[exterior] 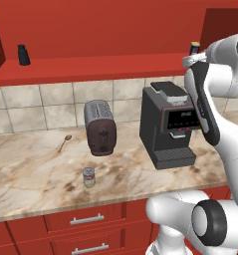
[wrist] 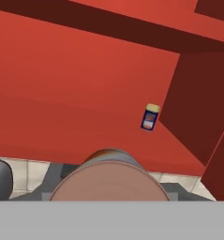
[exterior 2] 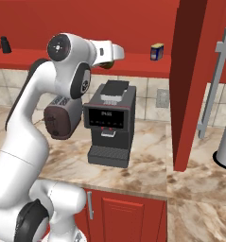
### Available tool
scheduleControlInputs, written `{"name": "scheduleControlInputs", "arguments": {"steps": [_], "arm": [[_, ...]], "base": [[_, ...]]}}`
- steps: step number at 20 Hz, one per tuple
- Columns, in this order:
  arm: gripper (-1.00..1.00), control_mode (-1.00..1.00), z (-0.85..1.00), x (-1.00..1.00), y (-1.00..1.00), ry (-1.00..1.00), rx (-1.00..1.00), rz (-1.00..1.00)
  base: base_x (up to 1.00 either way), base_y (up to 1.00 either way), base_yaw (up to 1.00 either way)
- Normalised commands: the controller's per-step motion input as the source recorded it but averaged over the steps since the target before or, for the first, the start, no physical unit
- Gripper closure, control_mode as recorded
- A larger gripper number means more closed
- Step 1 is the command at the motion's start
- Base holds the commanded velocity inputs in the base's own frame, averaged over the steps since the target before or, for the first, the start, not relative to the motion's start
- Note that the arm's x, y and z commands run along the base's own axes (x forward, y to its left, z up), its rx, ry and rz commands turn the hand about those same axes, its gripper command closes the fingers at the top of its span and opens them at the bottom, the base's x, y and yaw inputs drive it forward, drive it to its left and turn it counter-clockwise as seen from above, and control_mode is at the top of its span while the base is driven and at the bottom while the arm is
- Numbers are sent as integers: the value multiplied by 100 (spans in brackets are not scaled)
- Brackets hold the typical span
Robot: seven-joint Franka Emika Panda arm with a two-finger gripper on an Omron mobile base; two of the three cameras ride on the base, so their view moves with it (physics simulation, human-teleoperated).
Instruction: Pick the cans from the counter and place them in their designated side in the cabinet.
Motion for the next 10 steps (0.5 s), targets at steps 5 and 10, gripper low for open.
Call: {"name": "scheduleControlInputs", "arguments": {"steps": [5, 10], "arm": [[100, -100, -8, 21, -10, 2, 0, -1], [100, -100, -4, 20, -10, 3, 0, -1]], "base": [[0, 0, 0], [0, 0, 0]]}}
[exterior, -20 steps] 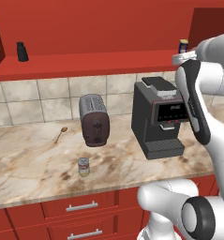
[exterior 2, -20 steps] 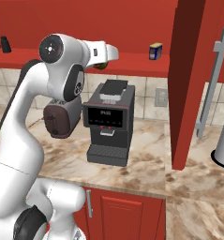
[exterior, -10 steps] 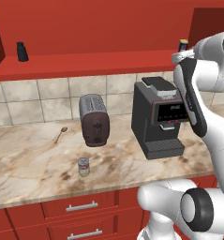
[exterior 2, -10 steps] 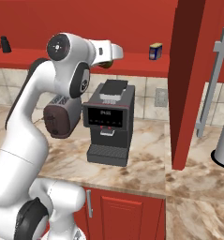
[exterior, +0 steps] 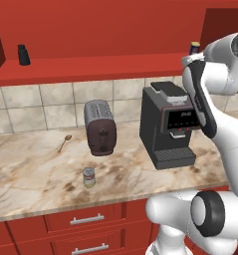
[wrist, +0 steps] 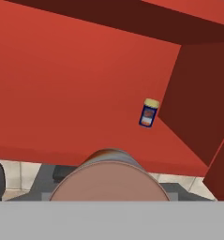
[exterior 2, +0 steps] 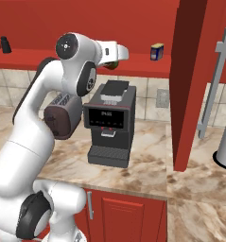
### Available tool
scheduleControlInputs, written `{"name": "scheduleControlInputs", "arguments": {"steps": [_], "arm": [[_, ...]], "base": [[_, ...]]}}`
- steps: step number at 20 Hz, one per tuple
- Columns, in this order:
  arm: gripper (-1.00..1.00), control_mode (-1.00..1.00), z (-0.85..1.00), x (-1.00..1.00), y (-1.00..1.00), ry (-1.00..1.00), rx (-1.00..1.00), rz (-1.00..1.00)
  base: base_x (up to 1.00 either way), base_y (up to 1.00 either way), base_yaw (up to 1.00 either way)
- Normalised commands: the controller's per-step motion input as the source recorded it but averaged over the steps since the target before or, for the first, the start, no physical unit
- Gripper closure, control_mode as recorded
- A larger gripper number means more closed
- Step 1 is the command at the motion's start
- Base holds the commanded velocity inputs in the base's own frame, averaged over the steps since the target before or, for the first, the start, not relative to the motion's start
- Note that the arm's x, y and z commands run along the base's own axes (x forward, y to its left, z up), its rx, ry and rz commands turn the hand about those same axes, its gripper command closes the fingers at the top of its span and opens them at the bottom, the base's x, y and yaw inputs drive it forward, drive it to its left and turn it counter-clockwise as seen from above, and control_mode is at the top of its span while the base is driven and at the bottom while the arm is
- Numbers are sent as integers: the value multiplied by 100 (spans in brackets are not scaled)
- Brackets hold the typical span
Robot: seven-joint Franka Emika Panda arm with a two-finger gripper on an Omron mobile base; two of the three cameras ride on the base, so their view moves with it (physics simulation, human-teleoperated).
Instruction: Pick the cans from the counter and place them in their designated side in the cabinet.
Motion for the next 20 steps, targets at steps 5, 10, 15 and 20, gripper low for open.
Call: {"name": "scheduleControlInputs", "arguments": {"steps": [5, 10, 15, 20], "arm": [[100, -100, 0, 20, -12, 4, 0, -1], [100, -100, 0, 21, -14, 4, 0, -1], [100, -100, -2, 21, -9, 3, 0, 0], [100, -100, -6, 22, -8, 3, 0, 0]], "base": [[0, 0, 0], [0, 0, 0], [0, 0, 0], [0, 0, 0]]}}
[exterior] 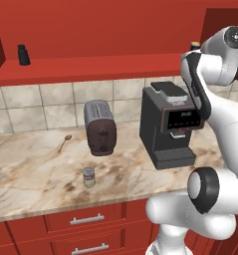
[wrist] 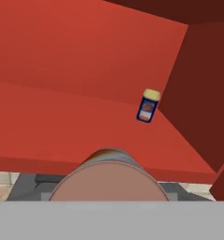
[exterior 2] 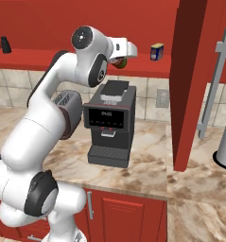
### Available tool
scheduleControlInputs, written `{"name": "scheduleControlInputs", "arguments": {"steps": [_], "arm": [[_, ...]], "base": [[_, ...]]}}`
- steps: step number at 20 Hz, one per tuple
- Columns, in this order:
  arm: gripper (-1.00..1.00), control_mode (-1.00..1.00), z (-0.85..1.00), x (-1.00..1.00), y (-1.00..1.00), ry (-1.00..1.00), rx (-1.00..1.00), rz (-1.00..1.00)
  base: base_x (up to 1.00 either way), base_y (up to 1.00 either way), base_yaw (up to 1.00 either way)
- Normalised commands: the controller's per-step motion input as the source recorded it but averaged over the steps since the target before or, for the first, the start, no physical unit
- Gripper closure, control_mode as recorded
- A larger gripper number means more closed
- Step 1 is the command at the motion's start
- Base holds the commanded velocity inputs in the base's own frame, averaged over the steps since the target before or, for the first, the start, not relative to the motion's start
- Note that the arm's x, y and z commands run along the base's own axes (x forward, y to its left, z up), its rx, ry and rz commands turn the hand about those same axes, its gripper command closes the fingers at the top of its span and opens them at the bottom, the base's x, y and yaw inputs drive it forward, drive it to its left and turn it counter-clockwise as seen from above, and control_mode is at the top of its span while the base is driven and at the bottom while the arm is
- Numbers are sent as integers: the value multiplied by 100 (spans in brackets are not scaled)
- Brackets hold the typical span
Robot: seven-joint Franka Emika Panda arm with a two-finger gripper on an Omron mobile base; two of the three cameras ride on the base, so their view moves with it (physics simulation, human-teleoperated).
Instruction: Pick the cans from the counter and place them in their designated side in the cabinet.
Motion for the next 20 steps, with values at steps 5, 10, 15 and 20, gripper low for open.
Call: {"name": "scheduleControlInputs", "arguments": {"steps": [5, 10, 15, 20], "arm": [[100, -100, -6, 25, -7, 1, 0, 0], [100, -100, -3, 25, -9, 0, 0, 0], [100, -100, -2, 23, -9, 0, 0, 0], [100, -100, -4, 25, -5, 1, 0, 0]], "base": [[0, 0, 0], [0, 0, 0], [0, 0, 0], [0, 0, 0]]}}
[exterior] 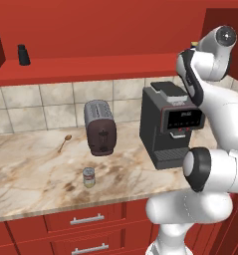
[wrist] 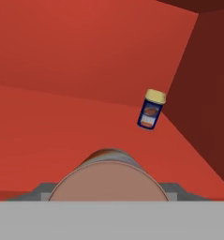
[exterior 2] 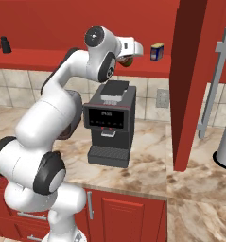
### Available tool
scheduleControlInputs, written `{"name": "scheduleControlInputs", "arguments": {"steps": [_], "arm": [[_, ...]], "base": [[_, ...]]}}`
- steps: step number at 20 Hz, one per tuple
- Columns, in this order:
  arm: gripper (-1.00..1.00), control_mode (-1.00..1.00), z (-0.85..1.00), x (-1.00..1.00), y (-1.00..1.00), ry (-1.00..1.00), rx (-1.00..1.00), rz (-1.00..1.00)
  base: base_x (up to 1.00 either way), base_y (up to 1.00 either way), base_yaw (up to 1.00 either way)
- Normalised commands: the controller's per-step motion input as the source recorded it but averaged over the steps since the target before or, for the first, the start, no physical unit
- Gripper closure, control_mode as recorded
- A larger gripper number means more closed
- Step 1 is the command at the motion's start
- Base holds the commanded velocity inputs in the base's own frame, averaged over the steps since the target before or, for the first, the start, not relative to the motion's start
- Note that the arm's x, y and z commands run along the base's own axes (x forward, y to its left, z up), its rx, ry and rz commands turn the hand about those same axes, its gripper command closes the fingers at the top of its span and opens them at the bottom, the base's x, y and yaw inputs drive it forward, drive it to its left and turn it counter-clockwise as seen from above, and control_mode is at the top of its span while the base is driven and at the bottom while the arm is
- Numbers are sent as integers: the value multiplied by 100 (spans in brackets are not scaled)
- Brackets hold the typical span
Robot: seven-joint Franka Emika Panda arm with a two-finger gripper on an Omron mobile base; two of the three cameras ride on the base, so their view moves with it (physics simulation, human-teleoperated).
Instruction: Pick the cans from the counter and place them in their designated side in the cabinet.
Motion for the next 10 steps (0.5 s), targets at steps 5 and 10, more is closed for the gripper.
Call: {"name": "scheduleControlInputs", "arguments": {"steps": [5, 10], "arm": [[100, -100, -5, 27, -1, 2, 0, 0], [100, -100, -6, 32, -2, 3, 0, 0]], "base": [[0, 0, 0], [0, 0, 0]]}}
